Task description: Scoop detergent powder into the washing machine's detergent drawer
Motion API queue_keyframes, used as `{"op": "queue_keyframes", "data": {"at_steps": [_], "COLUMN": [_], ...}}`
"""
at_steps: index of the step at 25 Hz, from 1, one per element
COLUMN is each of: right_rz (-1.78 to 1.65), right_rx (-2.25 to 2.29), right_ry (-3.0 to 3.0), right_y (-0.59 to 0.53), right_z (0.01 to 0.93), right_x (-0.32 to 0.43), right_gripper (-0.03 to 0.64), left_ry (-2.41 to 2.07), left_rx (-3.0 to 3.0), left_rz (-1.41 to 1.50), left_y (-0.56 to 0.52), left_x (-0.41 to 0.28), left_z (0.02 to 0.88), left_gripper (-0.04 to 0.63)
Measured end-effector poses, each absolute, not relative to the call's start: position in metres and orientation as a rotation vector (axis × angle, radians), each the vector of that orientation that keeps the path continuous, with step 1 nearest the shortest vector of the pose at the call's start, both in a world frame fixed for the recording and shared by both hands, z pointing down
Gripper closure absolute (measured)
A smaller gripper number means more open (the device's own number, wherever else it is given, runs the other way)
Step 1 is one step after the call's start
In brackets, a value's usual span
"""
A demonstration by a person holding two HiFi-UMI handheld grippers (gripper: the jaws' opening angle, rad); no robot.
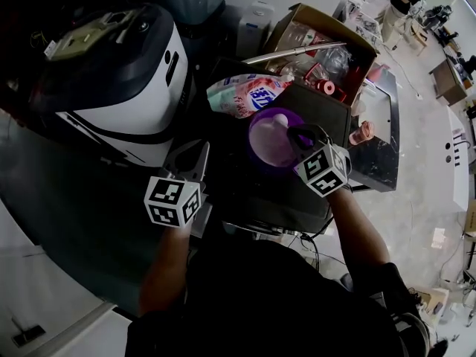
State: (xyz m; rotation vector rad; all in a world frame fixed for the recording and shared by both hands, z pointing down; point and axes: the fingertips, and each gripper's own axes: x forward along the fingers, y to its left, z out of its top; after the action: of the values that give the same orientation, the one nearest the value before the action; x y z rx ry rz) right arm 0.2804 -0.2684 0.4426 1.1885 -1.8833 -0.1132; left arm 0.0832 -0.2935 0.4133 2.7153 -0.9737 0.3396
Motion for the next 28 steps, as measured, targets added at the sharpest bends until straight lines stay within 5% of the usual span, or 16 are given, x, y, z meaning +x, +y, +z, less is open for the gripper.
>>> {"op": "queue_keyframes", "data": {"at_steps": [28], "right_rz": [-0.108], "right_rx": [0.957], "right_ry": [-1.792], "right_y": [-0.276], "right_z": [0.464], "right_x": [0.27], "right_gripper": [0.595], "left_ry": [-1.004], "left_rx": [2.676], "left_rz": [0.302], "left_y": [-0.3], "left_x": [0.069], "left_z": [0.421], "left_gripper": [0.588]}}
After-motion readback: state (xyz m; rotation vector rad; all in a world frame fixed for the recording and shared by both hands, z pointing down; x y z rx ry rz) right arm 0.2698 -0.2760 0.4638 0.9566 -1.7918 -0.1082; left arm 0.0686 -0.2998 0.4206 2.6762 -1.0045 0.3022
